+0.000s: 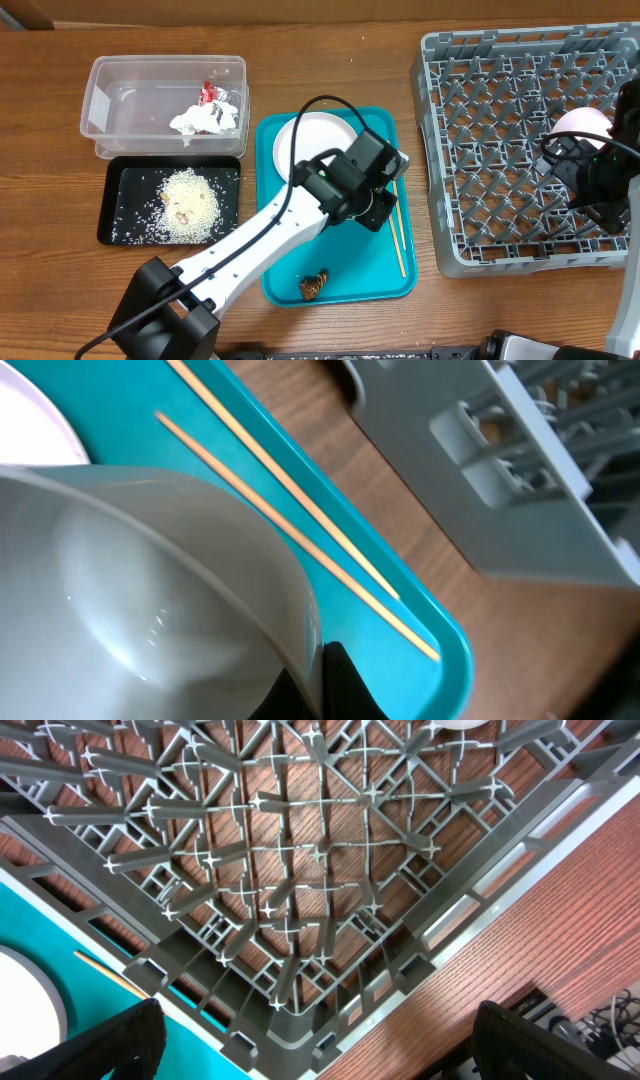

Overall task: Sort waste into correct bins and load items into the dishwasher
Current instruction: 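Set the emptied white bowl back on the teal tray, release, then grasp the brown food scrap on the teal tray with left gripper, then carry the brown scrap with left gripper and drop onto black tray, then withdraw left gripper and move right gripper toward the white bowl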

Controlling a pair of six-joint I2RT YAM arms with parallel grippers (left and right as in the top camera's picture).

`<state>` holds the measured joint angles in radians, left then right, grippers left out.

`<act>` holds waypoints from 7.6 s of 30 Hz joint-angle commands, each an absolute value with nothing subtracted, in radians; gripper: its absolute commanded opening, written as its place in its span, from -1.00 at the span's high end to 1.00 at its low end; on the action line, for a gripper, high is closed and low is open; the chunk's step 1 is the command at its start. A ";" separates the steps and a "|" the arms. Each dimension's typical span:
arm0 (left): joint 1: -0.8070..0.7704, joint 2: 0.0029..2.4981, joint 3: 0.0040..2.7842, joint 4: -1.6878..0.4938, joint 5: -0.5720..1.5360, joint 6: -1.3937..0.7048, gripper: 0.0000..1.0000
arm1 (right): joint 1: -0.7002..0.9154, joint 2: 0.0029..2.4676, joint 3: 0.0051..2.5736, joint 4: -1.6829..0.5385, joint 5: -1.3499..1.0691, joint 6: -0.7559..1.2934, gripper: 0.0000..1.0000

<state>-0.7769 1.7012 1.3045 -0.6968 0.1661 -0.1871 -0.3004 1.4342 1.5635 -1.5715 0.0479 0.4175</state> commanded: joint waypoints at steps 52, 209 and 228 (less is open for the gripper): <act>-0.763 1.750 1.271 -1.236 0.054 -0.312 -0.62 | -0.302 1.433 1.572 -1.569 0.043 0.412 -1.00; 0.062 1.450 1.284 -1.428 0.101 -0.105 -1.00 | -0.197 1.438 1.572 -1.466 -0.307 0.148 -1.00; 0.037 0.680 1.180 -1.272 0.030 0.014 -1.00 | 0.008 1.438 1.572 -1.398 -0.285 0.123 -1.00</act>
